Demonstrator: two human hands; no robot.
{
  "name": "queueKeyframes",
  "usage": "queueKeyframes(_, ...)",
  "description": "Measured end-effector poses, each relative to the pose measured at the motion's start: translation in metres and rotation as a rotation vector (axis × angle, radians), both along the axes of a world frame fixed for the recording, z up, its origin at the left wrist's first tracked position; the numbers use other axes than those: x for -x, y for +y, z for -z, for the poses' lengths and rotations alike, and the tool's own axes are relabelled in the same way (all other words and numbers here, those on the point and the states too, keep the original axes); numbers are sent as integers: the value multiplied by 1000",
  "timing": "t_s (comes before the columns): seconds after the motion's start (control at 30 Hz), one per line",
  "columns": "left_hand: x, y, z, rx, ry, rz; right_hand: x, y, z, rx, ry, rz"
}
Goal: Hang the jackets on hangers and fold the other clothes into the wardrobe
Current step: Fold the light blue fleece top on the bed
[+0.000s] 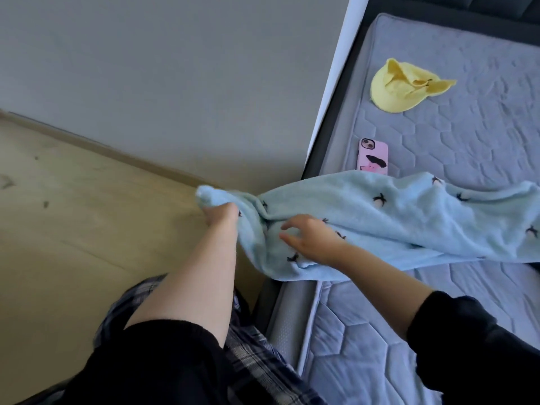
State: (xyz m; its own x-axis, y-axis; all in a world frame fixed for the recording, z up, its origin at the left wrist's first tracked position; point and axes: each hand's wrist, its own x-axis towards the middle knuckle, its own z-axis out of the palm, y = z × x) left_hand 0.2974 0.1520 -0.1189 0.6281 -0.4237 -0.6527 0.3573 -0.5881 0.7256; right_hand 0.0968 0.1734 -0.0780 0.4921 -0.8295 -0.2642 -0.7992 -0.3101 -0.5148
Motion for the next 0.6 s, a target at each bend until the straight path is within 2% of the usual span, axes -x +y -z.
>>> queueKeyframes(0.1, 34, 6, -5, -124, -241, 394, 38, -7, 12, 319, 9, 84)
queueKeyframes(0.17, 65, 6, -19, -9, -326, 699, 62, -16, 15, 479, 191, 175)
queueKeyframes(0.27, 109, 8, -33, 218, -375, 1073, 88, -29, 3, 491, 489, 258)
queueKeyframes(0.33, 129, 11, -29, 290, -453, 1272, 99, -37, -6, 445, 655, 212)
queueKeyframes(0.4, 141, 16, -22, 322, -589, 1457, 107, -45, -16, 364, 733, 203)
queueKeyframes(0.47, 145, 19, -13, 356, -807, 1579, 116, -55, -25, 362, 601, 349)
queueKeyframes(0.53, 145, 23, -9, 396, -947, 1627, 124, -67, -28, 448, 306, 509)
queueKeyframes(0.6, 147, 28, -7, 450, -1037, 1647, 125, -73, -23, 354, 60, 530)
